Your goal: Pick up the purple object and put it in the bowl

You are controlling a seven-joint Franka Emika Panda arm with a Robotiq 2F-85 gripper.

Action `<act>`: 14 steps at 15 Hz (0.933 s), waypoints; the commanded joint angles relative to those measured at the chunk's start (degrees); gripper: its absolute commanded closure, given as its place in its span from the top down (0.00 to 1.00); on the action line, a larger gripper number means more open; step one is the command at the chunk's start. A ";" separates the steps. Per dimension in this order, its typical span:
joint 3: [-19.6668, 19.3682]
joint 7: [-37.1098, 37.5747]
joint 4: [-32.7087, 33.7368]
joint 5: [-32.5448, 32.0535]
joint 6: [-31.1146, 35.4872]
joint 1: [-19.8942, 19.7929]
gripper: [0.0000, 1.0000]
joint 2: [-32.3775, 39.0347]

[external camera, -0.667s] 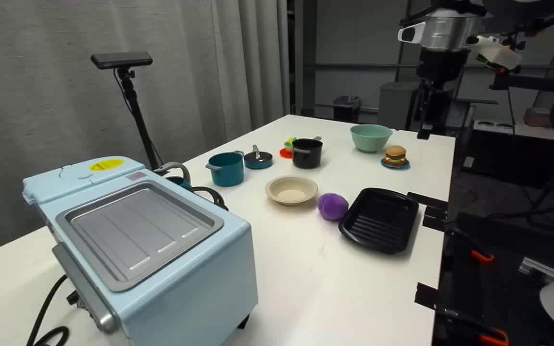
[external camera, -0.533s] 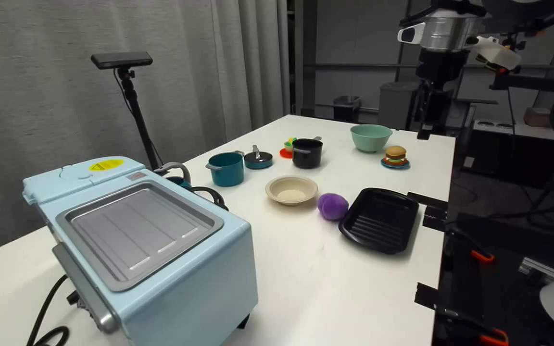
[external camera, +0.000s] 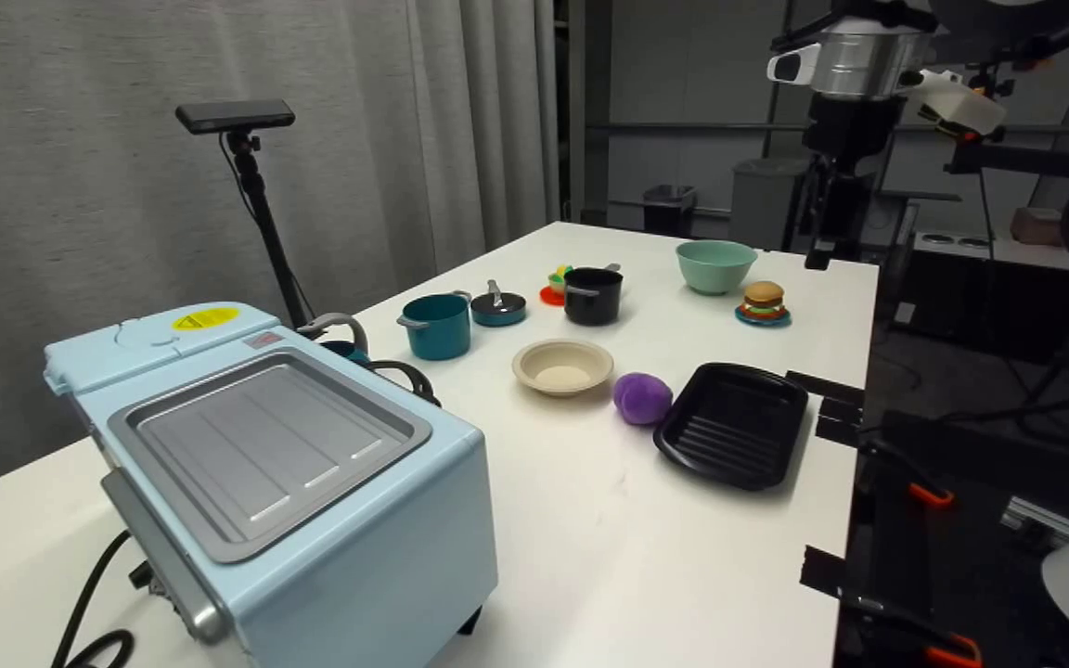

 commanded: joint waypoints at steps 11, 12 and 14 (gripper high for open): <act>0.01 2.11 5.03 3.42 7.38 2.07 1.00 13.21; 0.15 2.35 6.12 4.81 9.02 2.77 1.00 15.77; 0.54 2.26 8.10 8.05 11.51 4.19 1.00 20.31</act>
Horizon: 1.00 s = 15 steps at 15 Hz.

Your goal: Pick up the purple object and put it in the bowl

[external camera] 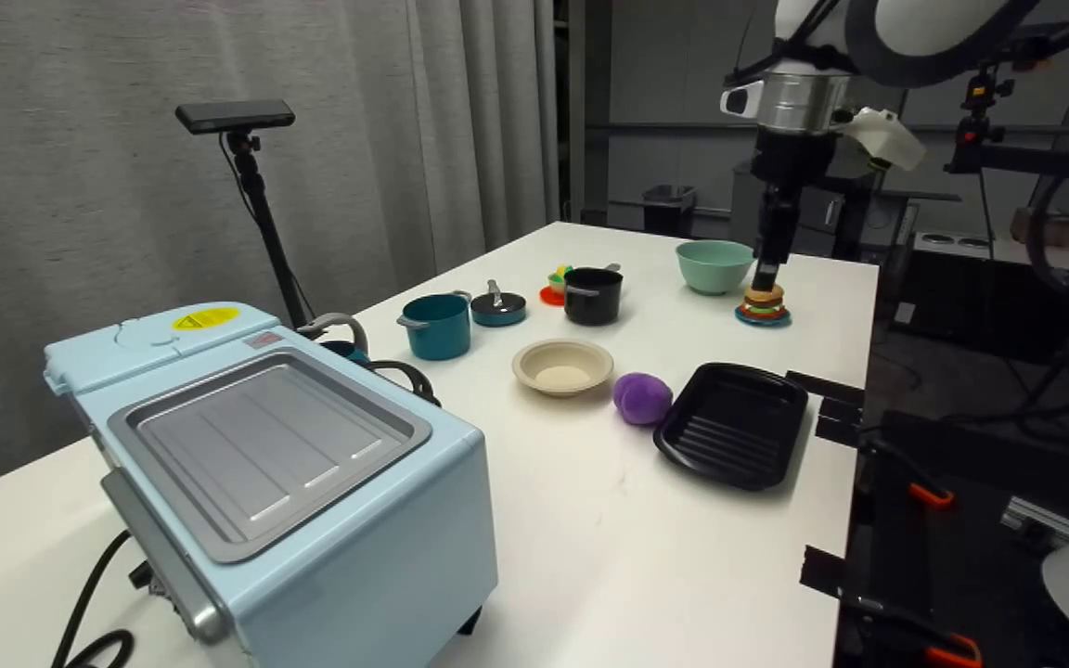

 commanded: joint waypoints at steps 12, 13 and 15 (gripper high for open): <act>7.58 10.57 11.46 8.86 15.60 3.77 1.00 29.34; 7.84 12.06 11.87 7.96 16.90 3.58 1.00 30.99; 8.01 16.17 12.51 5.47 19.89 3.44 1.00 34.19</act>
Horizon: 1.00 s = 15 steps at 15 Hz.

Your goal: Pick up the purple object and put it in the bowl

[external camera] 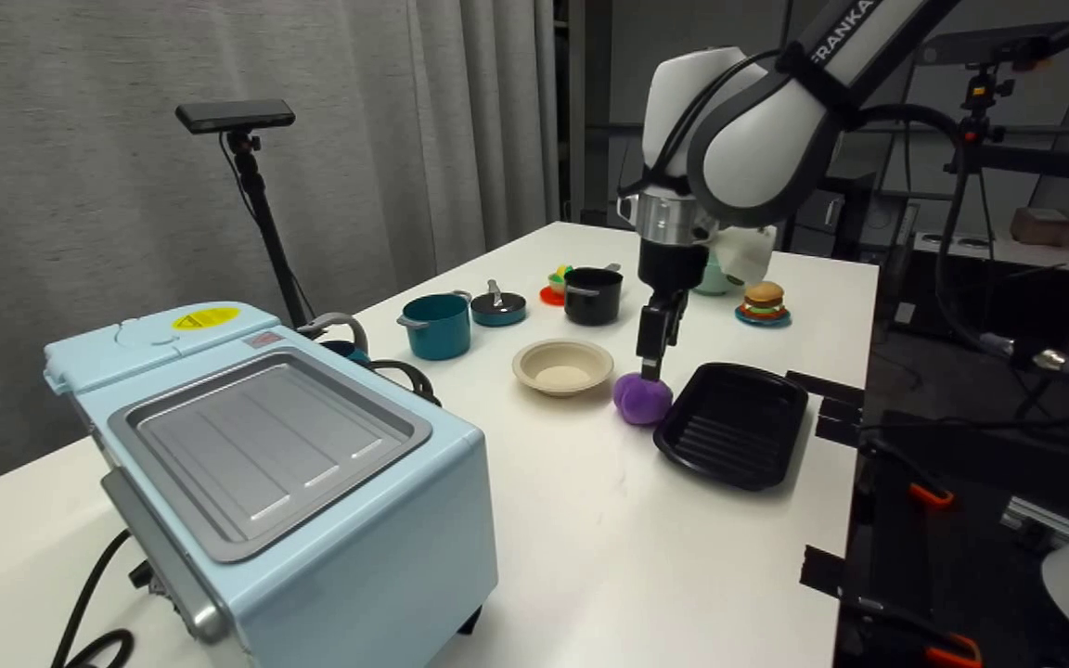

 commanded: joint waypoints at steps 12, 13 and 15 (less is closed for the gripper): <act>-1.37 15.19 9.37 -7.45 5.51 0.86 0.49 17.34; -0.98 14.80 9.79 -6.22 4.46 0.45 0.42 16.91; -0.19 13.76 10.28 -3.41 1.59 -0.31 0.29 15.31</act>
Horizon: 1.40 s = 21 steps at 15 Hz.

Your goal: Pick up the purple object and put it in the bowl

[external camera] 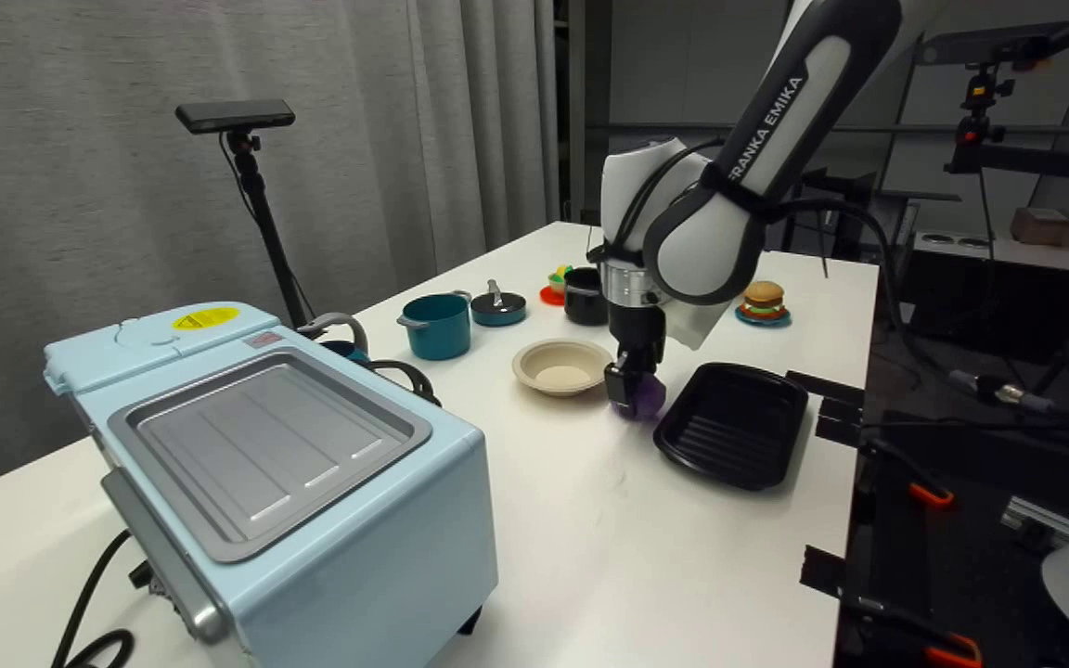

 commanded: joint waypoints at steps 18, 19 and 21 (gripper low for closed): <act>-0.23 -2.59 22.49 17.67 -13.34 -4.75 0.06 1.98; 0.14 -2.28 23.64 18.81 -12.83 -4.82 0.06 3.84; 0.69 -1.30 25.74 19.86 -12.07 -4.67 0.06 7.84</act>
